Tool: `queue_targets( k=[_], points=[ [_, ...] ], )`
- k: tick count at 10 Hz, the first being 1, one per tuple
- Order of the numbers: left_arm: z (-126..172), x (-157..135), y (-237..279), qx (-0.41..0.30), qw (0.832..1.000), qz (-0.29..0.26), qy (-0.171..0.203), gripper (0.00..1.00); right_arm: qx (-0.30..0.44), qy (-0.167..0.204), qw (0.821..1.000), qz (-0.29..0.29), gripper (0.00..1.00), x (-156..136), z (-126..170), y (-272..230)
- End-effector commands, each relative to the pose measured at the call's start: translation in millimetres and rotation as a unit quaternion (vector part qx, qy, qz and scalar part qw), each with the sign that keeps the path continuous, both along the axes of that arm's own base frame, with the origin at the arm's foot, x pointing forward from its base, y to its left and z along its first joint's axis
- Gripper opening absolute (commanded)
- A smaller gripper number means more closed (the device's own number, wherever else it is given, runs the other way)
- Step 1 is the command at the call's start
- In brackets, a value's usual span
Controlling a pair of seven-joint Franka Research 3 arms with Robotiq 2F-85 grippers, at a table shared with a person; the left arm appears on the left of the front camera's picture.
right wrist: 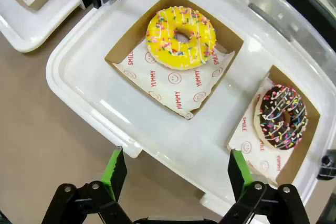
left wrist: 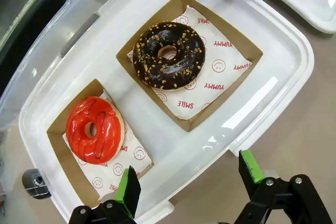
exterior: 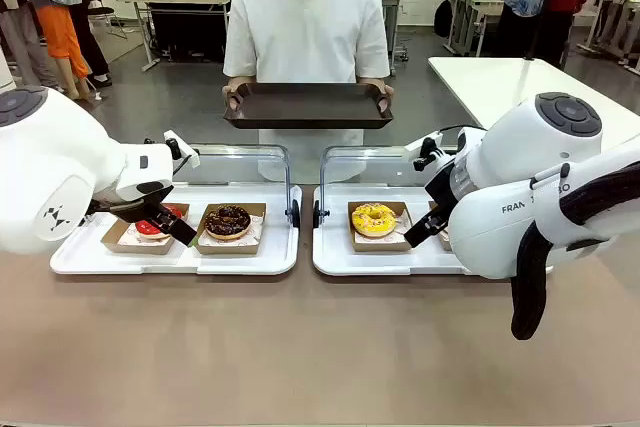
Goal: Provide the desired donut to the person.
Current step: Pick up and lift the Paper togo box containing the Donut pointed at by the person.
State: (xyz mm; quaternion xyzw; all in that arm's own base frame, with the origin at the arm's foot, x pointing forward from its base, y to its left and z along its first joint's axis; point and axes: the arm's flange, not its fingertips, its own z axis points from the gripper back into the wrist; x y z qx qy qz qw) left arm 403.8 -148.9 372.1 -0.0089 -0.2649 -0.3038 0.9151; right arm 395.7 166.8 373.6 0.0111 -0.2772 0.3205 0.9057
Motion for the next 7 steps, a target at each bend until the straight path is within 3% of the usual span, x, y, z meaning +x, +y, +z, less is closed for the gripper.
queue_targets(
  k=[1,7],
  points=[
    [-0.1,-0.1,0.0,0.000,1.000,0.000,0.000,1.00,0.000,0.000,1.000,0.000,1.00,0.0,0.0,0.0],
    [-0.1,-0.1,0.0,0.000,1.000,0.000,0.000,1.00,0.000,0.000,1.000,0.000,1.00,0.0,0.0,0.0]
  ],
)
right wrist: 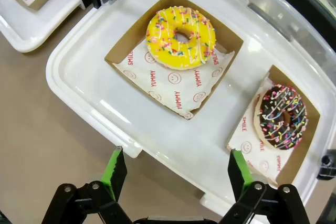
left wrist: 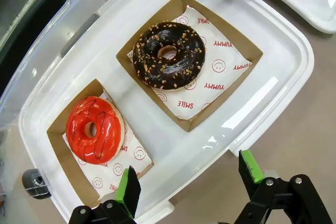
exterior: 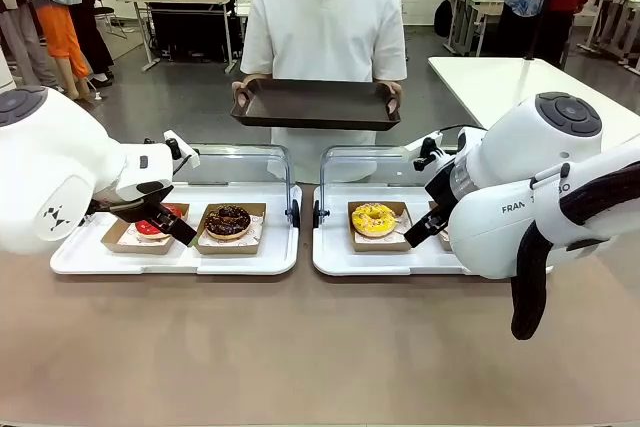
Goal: Provide the desired donut to the person.
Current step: Pick up and lift the Paper togo box containing the Donut pointed at by the person.
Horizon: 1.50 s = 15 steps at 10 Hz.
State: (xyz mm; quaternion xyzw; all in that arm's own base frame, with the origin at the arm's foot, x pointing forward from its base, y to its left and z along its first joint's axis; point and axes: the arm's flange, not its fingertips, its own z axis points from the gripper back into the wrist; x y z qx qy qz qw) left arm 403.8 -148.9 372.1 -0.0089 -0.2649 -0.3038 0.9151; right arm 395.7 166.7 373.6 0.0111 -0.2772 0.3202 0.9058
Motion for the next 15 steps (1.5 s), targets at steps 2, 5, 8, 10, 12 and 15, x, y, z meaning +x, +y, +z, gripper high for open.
queue_targets(
  k=[2,5,8,10,12,15],
  points=[
    [-0.1,-0.1,0.0,0.000,1.000,0.000,0.000,1.00,0.000,0.000,1.000,0.000,1.00,-0.1,0.0,0.1],
    [-0.1,-0.1,0.0,0.000,1.000,0.000,0.000,1.00,0.000,0.000,1.000,0.000,1.00,-0.1,0.0,0.1],
    [-0.1,-0.1,0.0,0.000,1.000,0.000,0.000,1.00,0.000,0.000,1.000,0.000,1.00,-0.1,0.0,0.1],
    [-0.1,-0.1,0.0,0.000,1.000,0.000,0.000,1.00,0.000,0.000,1.000,0.000,1.00,-0.1,0.0,0.1],
    [-0.1,-0.1,0.0,0.000,1.000,0.000,0.000,1.00,0.000,0.000,1.000,0.000,1.00,-0.1,0.0,0.1],
    [11.6,-4.5,1.7,0.011,1.000,-0.014,-0.002,1.00,0.007,-0.011,1.000,-0.002,1.00,-7.7,16.3,-0.7]
  ],
)
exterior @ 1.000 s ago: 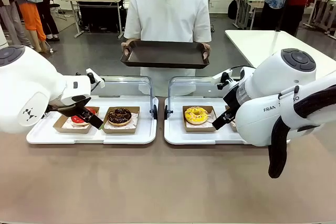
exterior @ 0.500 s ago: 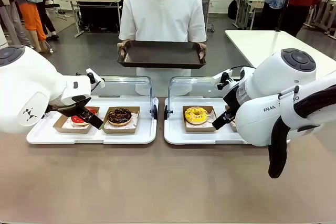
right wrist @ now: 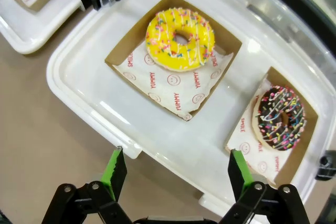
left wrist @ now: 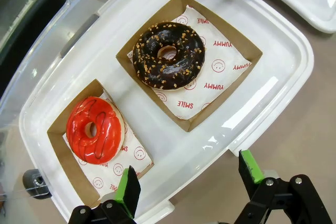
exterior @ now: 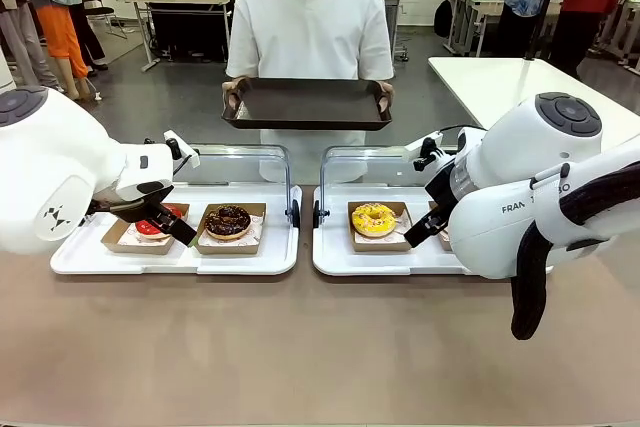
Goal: Provide the desired donut to the person.
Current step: Pick up and lift the Paper togo box containing the Donut pointed at by the person.
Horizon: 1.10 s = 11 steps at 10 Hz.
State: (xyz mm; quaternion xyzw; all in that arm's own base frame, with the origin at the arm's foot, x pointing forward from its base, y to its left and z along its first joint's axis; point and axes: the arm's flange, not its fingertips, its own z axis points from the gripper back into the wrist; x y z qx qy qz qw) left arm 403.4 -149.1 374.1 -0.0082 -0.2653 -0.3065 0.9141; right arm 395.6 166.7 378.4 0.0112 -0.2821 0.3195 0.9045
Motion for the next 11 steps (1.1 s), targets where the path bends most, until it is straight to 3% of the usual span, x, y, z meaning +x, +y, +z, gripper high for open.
queue_targets(
  k=[1,5,8,9,11],
  points=[
    [32.1,-8.7,6.6,-0.001,1.000,-0.024,-0.005,1.00,0.007,-0.017,1.000,0.007,1.00,-20.7,33.3,-0.5],
    [135.4,-40.7,21.2,0.029,0.997,-0.032,-0.063,1.00,-0.033,-0.043,0.999,0.005,1.00,-78.7,122.6,-6.0],
    [180.8,-44.9,20.3,0.062,0.997,-0.034,-0.024,1.00,-0.076,0.006,0.997,0.002,1.00,-96.4,164.4,-0.4],
    [189.7,-43.5,15.5,0.084,0.996,-0.037,-0.009,1.00,-0.094,0.032,0.995,-0.002,1.00,-97.4,173.5,3.4],
    [188.9,-40.6,8.7,0.120,0.992,-0.034,0.018,1.00,-0.108,0.036,0.994,-0.011,1.00,-95.3,177.7,9.1]
  ],
)
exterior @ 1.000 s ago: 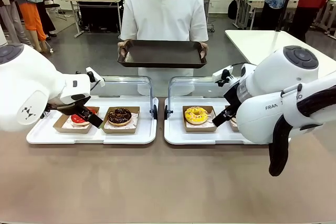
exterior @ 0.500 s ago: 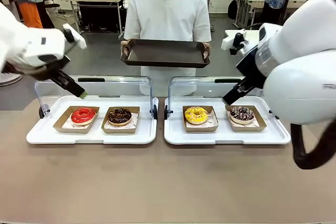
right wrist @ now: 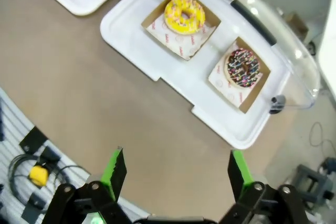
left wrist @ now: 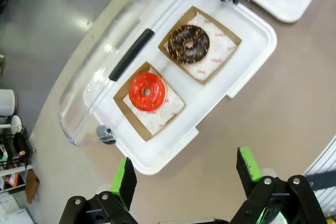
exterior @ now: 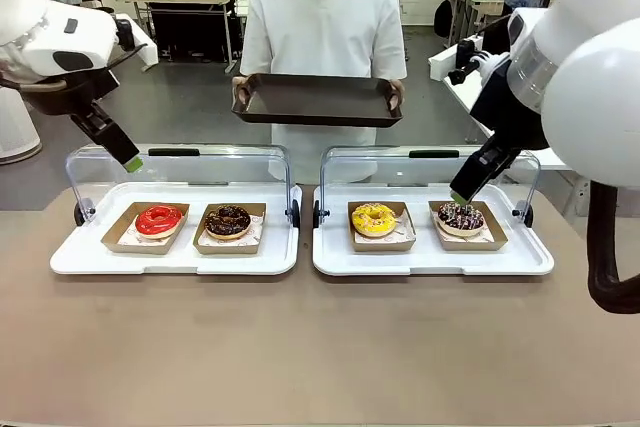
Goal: Provide the desired donut to the person.
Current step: Pick up and lift the Paper togo box containing the Donut pointed at by the person.
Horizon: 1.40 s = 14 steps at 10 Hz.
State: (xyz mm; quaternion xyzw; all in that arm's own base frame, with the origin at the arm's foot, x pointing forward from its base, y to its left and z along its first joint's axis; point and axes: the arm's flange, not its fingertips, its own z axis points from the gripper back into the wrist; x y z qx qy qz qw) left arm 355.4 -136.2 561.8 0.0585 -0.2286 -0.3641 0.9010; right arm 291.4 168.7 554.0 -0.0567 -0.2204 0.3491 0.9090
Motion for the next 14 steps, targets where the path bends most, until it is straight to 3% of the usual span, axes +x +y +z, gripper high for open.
queue_targets(
  k=[1,7,8,9,10,11,12,14],
  points=[
    [0.4,-2.4,4.2,-0.021,1.000,0.001,-0.016,1.00,0.008,-0.009,1.000,0.002,1.00,-1.0,-4.9,-4.1],
    [4.4,0.3,1.8,-0.008,1.000,0.002,-0.010,1.00,0.003,-0.001,1.000,-0.001,1.00,0.0,1.5,-2.2],
    [14.5,7.1,16.3,-0.118,0.992,-0.039,0.028,1.00,0.059,-0.003,0.997,0.040,1.00,-0.9,10.7,-25.6],
    [21.9,19.1,40.5,-0.210,0.973,-0.055,0.084,1.00,0.085,-0.014,0.995,0.048,1.00,-2.0,16.7,-56.2],
    [23.1,27.5,58.0,-0.250,0.955,-0.087,0.135,1.00,0.135,0.006,0.985,0.103,1.00,-0.4,18.2,-83.5],
    [27.3,33.4,74.5,-0.311,0.920,-0.147,0.187,1.00,0.200,0.027,0.958,0.202,1.00,4.2,19.5,-113.4],
    [31.7,40.3,92.8,-0.356,0.892,-0.187,0.207,1.00,0.254,0.014,0.933,0.253,1.00,9.8,20.5,-143.2],
    [40.1,46.3,123.7,-0.396,0.866,-0.245,0.181,1.00,0.329,-0.013,0.873,0.359,1.00,18.9,18.8,-197.5]
  ],
)
